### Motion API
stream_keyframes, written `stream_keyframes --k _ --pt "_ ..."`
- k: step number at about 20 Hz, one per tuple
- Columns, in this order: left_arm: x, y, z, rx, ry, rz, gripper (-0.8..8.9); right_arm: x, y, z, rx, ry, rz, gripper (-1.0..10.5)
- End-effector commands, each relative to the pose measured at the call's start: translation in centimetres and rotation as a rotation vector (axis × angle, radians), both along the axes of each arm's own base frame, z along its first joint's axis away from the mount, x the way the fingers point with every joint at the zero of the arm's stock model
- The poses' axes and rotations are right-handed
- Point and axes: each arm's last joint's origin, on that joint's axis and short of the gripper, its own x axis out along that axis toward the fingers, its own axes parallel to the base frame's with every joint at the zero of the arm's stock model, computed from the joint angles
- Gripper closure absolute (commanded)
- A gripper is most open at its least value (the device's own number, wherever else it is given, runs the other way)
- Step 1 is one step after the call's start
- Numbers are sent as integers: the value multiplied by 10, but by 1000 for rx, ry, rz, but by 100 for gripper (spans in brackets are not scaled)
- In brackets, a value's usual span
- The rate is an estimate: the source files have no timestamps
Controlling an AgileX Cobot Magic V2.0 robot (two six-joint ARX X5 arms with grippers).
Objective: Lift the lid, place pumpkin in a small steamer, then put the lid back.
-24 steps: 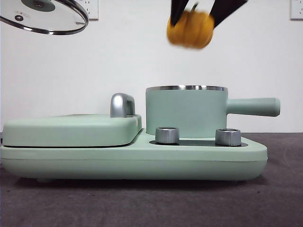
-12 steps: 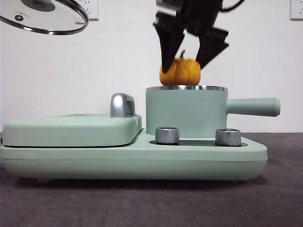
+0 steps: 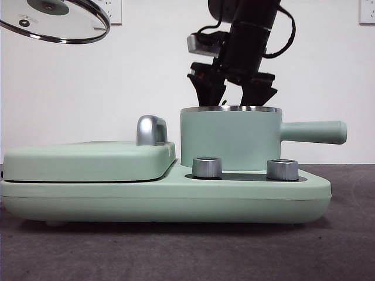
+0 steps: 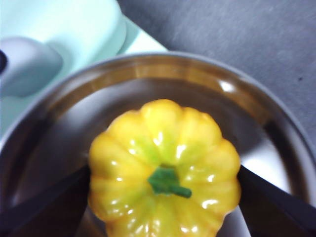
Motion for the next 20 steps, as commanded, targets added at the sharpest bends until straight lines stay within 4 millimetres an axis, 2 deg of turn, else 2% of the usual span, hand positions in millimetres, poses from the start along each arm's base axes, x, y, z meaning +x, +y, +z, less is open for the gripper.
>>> stream_keyframes --k 1,12,14,17,20 --pt "3 -1 7 -10 -42 -4 799 7 7 -8 -2 1 17 551" --pt "3 -2 7 -8 -38 -5 799 18 14 -37 -15 56 25 550" --pt "3 -2 7 -9 -38 -4 799 18 15 -38 -13 55 27 542" --pt "3 -2 7 -9 -38 -4 799 18 16 -37 -12 52 30 438" --pt "3 -2 7 -9 -38 -4 799 17 15 -32 -6 42 31 437"
